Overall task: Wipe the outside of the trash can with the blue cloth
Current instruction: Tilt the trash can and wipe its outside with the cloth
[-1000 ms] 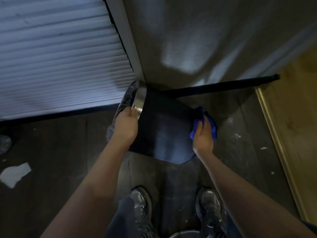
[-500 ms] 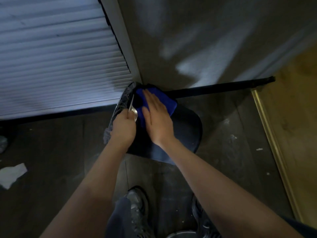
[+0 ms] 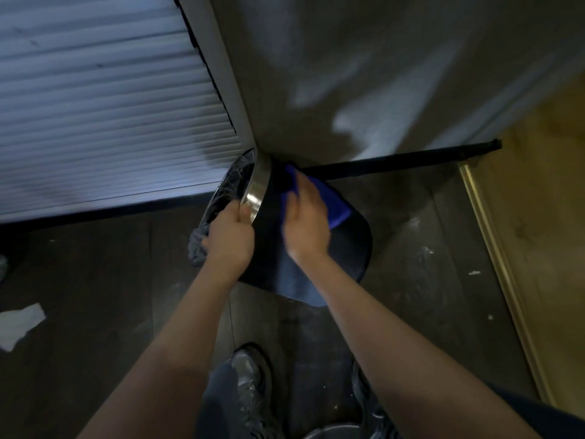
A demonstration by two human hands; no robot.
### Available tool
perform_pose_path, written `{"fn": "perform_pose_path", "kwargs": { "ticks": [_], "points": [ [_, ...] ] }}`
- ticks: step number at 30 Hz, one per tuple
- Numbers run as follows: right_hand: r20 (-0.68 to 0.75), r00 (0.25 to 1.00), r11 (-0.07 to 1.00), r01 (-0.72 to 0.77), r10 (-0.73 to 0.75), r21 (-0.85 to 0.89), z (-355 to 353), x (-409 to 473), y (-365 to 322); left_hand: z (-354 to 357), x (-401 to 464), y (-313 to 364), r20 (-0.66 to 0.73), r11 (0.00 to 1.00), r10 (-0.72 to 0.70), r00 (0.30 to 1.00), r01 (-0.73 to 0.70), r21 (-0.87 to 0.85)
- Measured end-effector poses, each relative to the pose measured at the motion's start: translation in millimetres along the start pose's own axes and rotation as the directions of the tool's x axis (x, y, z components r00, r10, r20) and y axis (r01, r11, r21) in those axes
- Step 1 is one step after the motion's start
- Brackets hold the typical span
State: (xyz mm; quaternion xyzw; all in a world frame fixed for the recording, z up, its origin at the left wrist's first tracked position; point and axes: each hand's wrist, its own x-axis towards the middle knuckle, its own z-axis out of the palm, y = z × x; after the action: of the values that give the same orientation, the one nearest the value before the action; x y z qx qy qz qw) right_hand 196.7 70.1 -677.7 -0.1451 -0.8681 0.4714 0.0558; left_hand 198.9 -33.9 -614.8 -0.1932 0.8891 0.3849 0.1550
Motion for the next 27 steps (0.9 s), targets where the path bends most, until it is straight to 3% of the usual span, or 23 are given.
{"fn": "perform_pose_path", "kwargs": {
  "ticks": [3,6,10,14,18,22,25,27],
  "points": [
    [0.107,0.985,0.988,0.145,-0.139,-0.049,14.8,1.4,-28.6,-1.5,4.3,-7.6,0.002,0.997,0.002,1.0,-0.002,-0.083],
    [0.212,0.959,0.973,0.21,-0.186,-0.093,5.2,8.1,-8.9,-5.0,3.2,-13.9,-0.001,0.991,-0.009,1.0,0.009,-0.131],
    [0.157,0.98,0.99,-0.111,0.123,-0.081,-16.2,17.2,37.6,-7.6,0.2,-14.4,0.005,0.985,-0.013,1.0,0.014,-0.173],
    [0.094,0.923,0.927,-0.366,0.373,-0.081,-42.2,2.4,93.2,-9.9,0.4,-16.5,0.026,0.981,0.006,1.0,0.0,-0.194],
    [0.102,0.921,0.925,-0.369,0.377,-0.088,-56.8,-14.3,118.3,-10.1,-0.1,-16.9,0.037,0.982,0.025,0.999,-0.018,-0.187],
    [-0.03,0.937,0.938,-0.347,0.348,0.019,-42.0,-45.5,103.5,-8.0,3.0,-12.5,0.019,0.988,0.048,0.999,-0.045,-0.147],
    [-0.113,0.939,0.941,-0.332,0.324,-0.07,-23.6,-75.3,85.8,-5.9,4.7,-10.9,0.019,0.99,0.068,0.998,-0.065,-0.125],
    [-0.096,0.962,0.962,-0.263,0.256,-0.078,-8.1,-86.1,62.3,-4.3,4.2,-9.7,0.026,0.994,0.07,0.997,-0.067,-0.092]
  ]
}}
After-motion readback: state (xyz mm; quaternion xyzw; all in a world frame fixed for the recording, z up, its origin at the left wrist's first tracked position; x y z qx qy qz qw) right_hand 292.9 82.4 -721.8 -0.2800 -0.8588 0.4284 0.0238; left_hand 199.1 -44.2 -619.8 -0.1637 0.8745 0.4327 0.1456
